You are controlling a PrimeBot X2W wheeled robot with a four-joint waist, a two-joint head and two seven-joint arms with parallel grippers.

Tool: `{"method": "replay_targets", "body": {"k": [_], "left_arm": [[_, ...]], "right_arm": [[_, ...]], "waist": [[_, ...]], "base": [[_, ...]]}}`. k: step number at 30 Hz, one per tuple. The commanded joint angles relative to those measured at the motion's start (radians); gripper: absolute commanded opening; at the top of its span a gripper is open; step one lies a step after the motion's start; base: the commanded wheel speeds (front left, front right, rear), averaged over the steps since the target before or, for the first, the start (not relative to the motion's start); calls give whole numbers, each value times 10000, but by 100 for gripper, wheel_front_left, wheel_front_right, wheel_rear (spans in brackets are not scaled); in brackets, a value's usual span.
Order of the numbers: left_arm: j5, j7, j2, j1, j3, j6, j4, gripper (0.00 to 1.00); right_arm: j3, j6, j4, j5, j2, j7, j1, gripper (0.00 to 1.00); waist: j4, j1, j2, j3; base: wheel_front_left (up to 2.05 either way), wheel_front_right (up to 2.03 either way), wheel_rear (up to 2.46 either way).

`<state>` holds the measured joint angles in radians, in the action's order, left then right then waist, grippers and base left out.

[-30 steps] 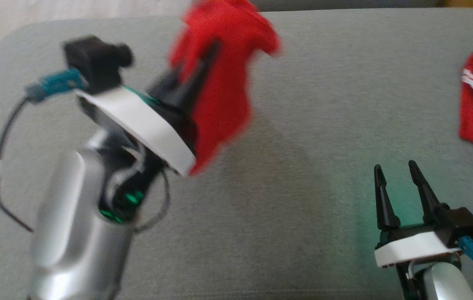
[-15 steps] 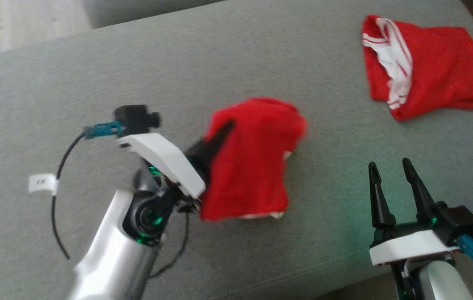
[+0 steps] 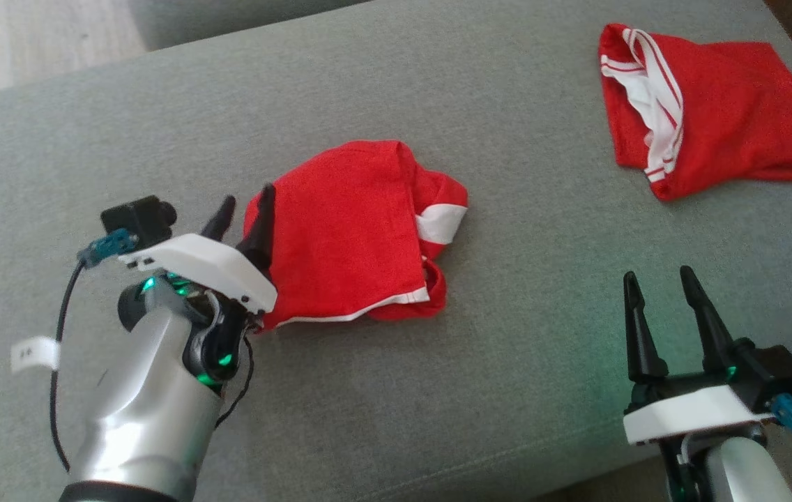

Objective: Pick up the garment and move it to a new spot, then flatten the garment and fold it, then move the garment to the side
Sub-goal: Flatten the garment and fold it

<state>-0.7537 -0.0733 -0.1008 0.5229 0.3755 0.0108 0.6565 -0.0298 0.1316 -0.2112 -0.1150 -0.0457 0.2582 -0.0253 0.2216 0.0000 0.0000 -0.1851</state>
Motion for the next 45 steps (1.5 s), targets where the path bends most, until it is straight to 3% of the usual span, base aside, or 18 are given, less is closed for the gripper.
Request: {"method": "replay_targets", "body": {"k": [1,5,9,13,18,31,45], "left_arm": [[184,-533,-232,371,-284,85,-333,100],[1097,-1741,-434,-211,-225,-186,-1007,100],[1654,-1870,-324,-1077,-479,-435,-2189,100],[2927,-1879,-110,-2610,-985,-742,-4148,100],[4201,-1882,201,-4229,-1394,-749,-5460,100],[5774,-1883,446,-6250,-2711,-86,-5771,100],[6205,-1884,501,-6653,-3307,371,-5653,100]], "right_arm": [[-208,-9,281,17,-45,36,-63,100],[-3,-9,419,218,-45,36,-2,100],[177,-9,527,411,-45,36,107,100],[360,-9,617,630,-45,36,204,100],[614,-9,613,848,-45,36,348,100],[835,-9,321,1031,-45,36,945,100],[713,-9,101,939,-45,36,1217,100]], "waist": [[-173,0,0,107],[-611,0,0,289],[-1032,0,0,407],[-1578,0,0,521],[-2270,0,0,732],[-3283,0,0,1443],[-3233,0,0,1830]], "base": [[0,0,0],[0,0,0],[0,0,0],[0,0,0],[0,0,0],[0,0,0],[0,0,0]]}}
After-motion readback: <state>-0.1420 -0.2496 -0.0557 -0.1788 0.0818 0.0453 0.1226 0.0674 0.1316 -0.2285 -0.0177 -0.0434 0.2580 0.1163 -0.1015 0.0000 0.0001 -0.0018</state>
